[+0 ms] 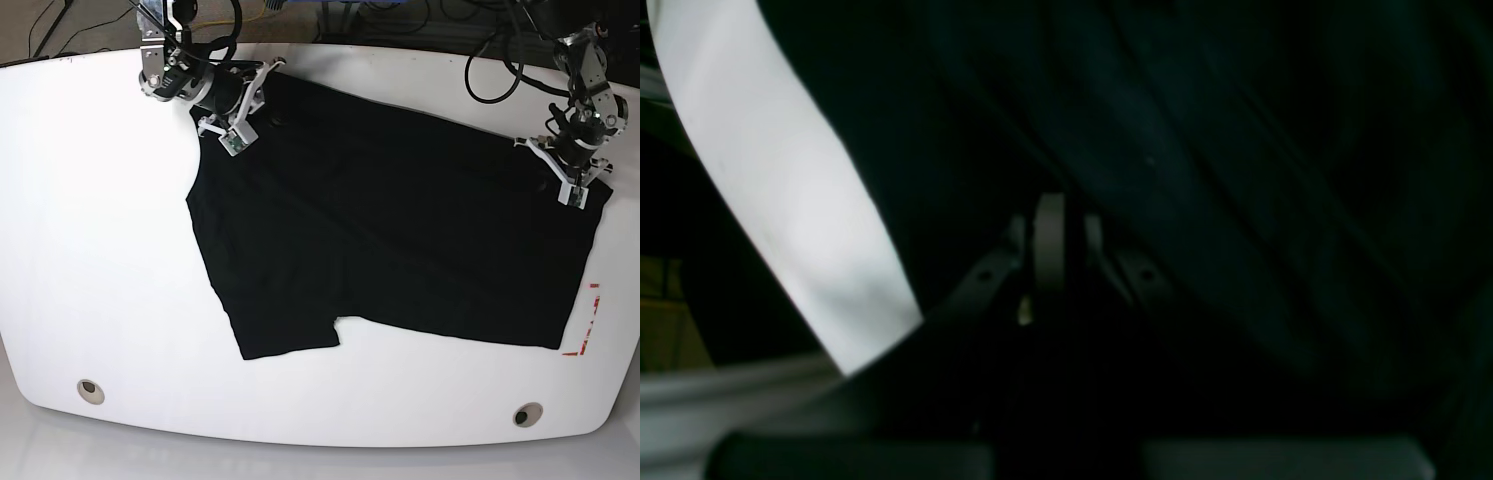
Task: Layout the t-shirt on the table in an organized manner, then fold the t-shirt properly
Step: 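Drag the grasped edge with both grippers to square the folded shirt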
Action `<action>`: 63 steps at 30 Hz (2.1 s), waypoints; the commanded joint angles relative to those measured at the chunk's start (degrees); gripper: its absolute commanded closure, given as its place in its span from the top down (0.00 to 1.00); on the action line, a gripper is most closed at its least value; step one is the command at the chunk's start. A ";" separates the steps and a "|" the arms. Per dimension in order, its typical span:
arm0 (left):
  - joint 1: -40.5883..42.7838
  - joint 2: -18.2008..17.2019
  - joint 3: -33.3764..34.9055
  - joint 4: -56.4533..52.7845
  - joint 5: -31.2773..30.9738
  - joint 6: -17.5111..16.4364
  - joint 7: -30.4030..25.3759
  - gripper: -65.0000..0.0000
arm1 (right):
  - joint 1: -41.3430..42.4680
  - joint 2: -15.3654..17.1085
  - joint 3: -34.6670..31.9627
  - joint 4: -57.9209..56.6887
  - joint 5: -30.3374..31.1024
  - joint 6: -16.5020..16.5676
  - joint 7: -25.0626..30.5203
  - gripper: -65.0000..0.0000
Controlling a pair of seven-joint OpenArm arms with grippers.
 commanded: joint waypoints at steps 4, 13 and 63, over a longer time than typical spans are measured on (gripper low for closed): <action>4.55 1.29 0.03 4.73 3.61 -0.06 8.31 0.17 | -2.22 3.30 3.29 0.35 -3.08 -1.01 -2.69 0.05; 9.91 5.07 0.12 14.22 3.61 -0.06 13.59 0.17 | -5.04 5.33 8.38 2.28 -3.26 -1.01 -2.87 0.05; 12.73 10.08 1.27 29.87 3.18 -0.06 24.22 0.65 | -11.72 5.68 18.76 6.85 -3.08 -1.01 -2.96 0.05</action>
